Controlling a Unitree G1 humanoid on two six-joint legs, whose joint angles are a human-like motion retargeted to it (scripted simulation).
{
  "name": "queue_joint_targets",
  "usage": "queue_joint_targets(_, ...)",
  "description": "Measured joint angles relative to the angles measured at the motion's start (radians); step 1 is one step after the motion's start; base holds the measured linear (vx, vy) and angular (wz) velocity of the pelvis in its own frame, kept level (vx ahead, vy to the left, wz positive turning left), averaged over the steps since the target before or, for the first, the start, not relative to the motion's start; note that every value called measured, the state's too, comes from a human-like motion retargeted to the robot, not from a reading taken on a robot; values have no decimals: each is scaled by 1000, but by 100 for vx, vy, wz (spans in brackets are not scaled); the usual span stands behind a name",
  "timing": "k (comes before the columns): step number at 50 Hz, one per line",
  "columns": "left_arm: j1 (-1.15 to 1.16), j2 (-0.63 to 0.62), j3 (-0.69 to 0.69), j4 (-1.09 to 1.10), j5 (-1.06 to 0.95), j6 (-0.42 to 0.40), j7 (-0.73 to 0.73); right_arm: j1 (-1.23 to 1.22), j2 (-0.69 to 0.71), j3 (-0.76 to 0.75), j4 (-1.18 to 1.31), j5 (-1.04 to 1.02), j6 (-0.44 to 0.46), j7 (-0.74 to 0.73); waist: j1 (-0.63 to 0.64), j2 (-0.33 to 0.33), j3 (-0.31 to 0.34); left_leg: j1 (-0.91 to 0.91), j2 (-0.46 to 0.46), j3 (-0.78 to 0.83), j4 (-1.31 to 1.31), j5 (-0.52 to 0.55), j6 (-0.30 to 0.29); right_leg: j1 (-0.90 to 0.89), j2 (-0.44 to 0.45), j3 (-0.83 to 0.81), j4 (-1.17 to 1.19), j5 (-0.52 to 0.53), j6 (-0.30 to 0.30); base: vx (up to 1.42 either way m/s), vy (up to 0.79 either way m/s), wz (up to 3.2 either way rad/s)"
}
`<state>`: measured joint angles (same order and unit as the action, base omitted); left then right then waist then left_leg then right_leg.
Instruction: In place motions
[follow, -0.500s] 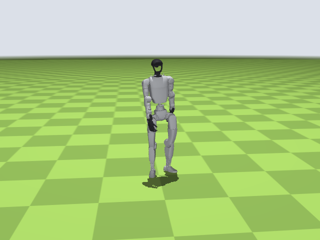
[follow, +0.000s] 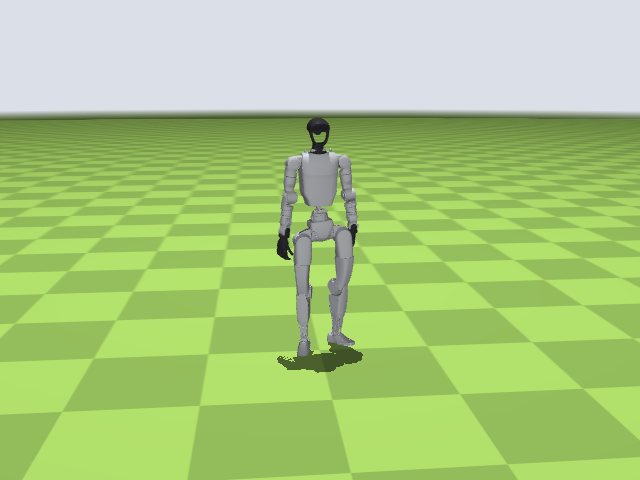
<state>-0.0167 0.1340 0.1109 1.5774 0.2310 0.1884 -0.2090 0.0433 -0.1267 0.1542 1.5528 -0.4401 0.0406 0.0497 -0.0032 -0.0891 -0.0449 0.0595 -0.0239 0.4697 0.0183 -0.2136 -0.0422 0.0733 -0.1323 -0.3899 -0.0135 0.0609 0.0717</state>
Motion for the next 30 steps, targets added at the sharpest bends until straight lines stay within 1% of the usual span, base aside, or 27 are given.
queue_joint_targets(1, -47, -2, -13, -40, -4, -9, -15, 38, -15, -16, 38, -19, 10, -8, -1, -3, -1, -5, 0, -3, 3, 0, 0, 0, -1, -4, -2, 0, -3, -3, -2, -50)
queue_joint_targets(2, -93, -3, -24, -78, -8, -20, -30, 75, -31, -30, 76, -38, 20, -17, 31, -6, -2, -5, 4, 28, 4, -4, -4, -17, 1, 26, 10, -2, -8, -3, -1, -220)
queue_joint_targets(3, -137, -3, -28, -116, -11, -32, -43, 108, -47, -41, 112, -56, 32, -26, 127, -11, -5, 7, 14, 128, 0, -16, -14, -72, 9, 124, 52, -8, -21, -1, 0, -146)
queue_joint_targets(4, -177, -6, -47, -154, -16, -44, -50, 150, -61, -69, 134, -67, 48, -32, 86, -10, -2, -1, 9, 80, 3, -11, -9, -66, 3, 76, 45, 1, -25, 1, -1, 108)
queue_joint_targets(5, -215, -11, -72, -194, -22, -57, -54, 196, -74, -107, 147, -75, 67, -36, -25, -5, 4, -18, -4, -41, 10, 0, 5, -30, -12, -45, 13, 17, -24, 2, -1, 293)
queue_joint_targets(6, -246, -14, -78, -229, -31, -70, -51, 239, -91, -122, 147, -72, 92, -32, -41, -3, 5, -21, -7, -55, 11, 1, 6, -23, -14, -57, 7, 19, -23, 1, 1, 219)
queue_joint_targets(9, -314, -19, -95, -336, -67, -118, -40, 337, -134, -181, 147, -26, 160, -32, -41, 5, 10, -24, -6, -51, 12, -1, 6, -24, -16, -49, 8, 19, -24, -2, 3, -17)
queue_joint_targets(11, -338, -24, -97, -389, -83, -164, -31, 373, -153, -230, 147, 34, 187, -49, -47, 10, 17, -25, -8, -53, 13, -1, 6, -24, -15, -51, 6, 20, -30, -6, 6, -10)
queue_joint_targets(13, -344, -25, -99, -421, -91, -196, -25, 385, -164, -274, 147, 110, 191, -73, -50, 18, 23, -25, -9, -53, 14, -3, 6, -25, -16, -49, 7, 22, -30, -5, 6, -10)
queue_joint_targets(15, -330, -28, -101, -428, -82, -207, -20, 377, -164, -304, 147, 179, 173, -86, -52, 23, 24, -25, -10, -56, 13, -3, 6, -25, -16, -50, 7, 23, -31, -2, 3, 1)
queue_joint_targets(17, -294, -32, -109, -412, -68, -205, -20, 345, -153, -309, 147, 236, 153, -86, -48, 29, 22, -26, -10, -58, 12, -4, 7, -26, -16, -52, 7, 23, -30, 0, 0, 0)
queue_joint_targets(20, -210, -40, -125, -351, -39, -190, -27, 265, -123, -277, 147, 282, 132, -77, -31, 40, 16, -27, -9, -62, 11, -4, 8, -30, -15, -53, 8, 23, -30, 0, 0, 0)
queue_joint_targets(23, -104, -46, -111, -232, 10, -166, -12, 137, -87, -195, 147, 275, 108, -52, -18, 48, 14, -20, -8, -58, 5, -3, 9, -34, -12, -44, 11, 24, -30, 0, 0, 0)
queue_joint_targets(25, -30, -47, -84, -126, 44, -150, 28, 35, -61, -126, 147, 253, 76, -23, -10, 52, 12, -12, -7, -51, 0, -2, 9, -37, -10, -39, 13, 26, -31, 0, 0, 0)
queue_joint_targets(28, 84, -36, -20, 48, 92, -103, 94, -97, -25, -34, 43, 198, 44, 38, -3, 56, 9, -5, -5, -39, -6, -2, 7, -46, -3, -23, 15, 26, -32, 0, 0, 0)
queue_joint_targets(30, 180, -30, 16, 123, 105, -60, 117, -173, 7, 18, -56, 171, 21, 65, -2, 54, 5, -4, -3, -30, -10, 0, 5, -54, 0, -10, 18, 27, -30, 0, 0, 0)
